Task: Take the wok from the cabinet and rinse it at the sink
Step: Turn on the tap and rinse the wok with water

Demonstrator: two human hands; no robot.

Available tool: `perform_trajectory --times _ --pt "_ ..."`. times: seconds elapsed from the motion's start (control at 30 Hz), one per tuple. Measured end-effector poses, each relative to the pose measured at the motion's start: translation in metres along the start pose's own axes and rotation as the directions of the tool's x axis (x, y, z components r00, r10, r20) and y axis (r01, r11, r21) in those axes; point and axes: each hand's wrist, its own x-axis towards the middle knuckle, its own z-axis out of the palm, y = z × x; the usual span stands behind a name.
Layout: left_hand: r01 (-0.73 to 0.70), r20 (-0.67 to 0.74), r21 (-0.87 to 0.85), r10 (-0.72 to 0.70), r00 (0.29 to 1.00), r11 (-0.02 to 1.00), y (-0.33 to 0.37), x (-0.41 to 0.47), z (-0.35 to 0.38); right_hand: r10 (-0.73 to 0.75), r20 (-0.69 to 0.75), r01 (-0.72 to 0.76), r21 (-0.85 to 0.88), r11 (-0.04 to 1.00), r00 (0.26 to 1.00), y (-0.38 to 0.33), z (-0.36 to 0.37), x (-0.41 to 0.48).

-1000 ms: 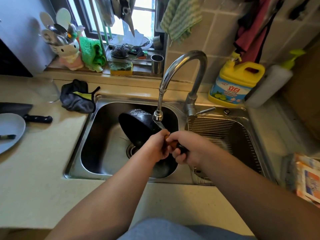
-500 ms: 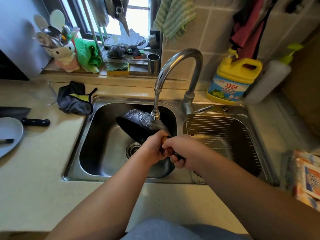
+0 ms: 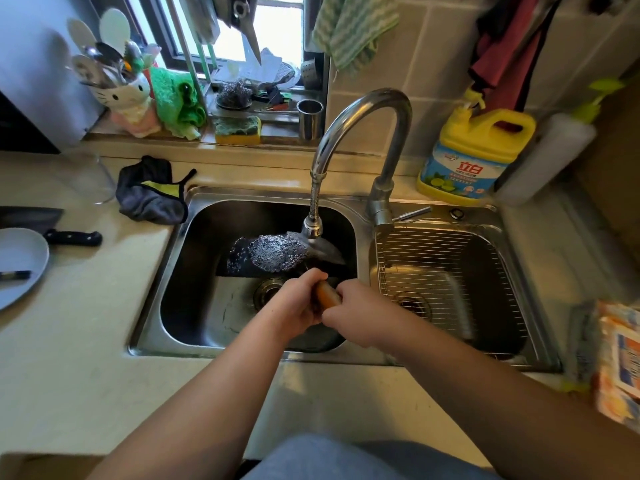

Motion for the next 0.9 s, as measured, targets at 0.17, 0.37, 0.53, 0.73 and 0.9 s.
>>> perform_trajectory --times 0.17,0.37,0.53,0.73,0.9 --pt "0.031 -0.045 -0.004 -0.031 0.998 1.0 -0.004 -0.002 0.001 -0.096 -0.009 0.094 -0.128 0.987 0.995 0.013 0.004 -0.005" --pt "0.064 -0.047 -0.017 -0.064 0.997 0.998 -0.019 -0.01 0.006 -0.191 -0.022 0.186 -0.143 0.972 0.981 0.042 0.011 -0.02" --pt "0.049 -0.006 0.068 -0.049 0.999 0.997 -0.043 -0.02 0.014 -0.208 -0.024 0.202 -0.14 0.969 0.978 0.075 0.013 -0.033" --pt "0.022 0.005 0.092 -0.023 1.0 0.996 -0.062 -0.033 0.022 -0.285 -0.017 0.28 -0.134 0.951 0.958 0.104 0.013 -0.049" --pt "-0.01 -0.004 0.155 0.011 1.0 0.988 -0.069 -0.037 0.027 -0.297 -0.058 0.296 -0.023 0.955 0.953 0.115 0.017 -0.056"
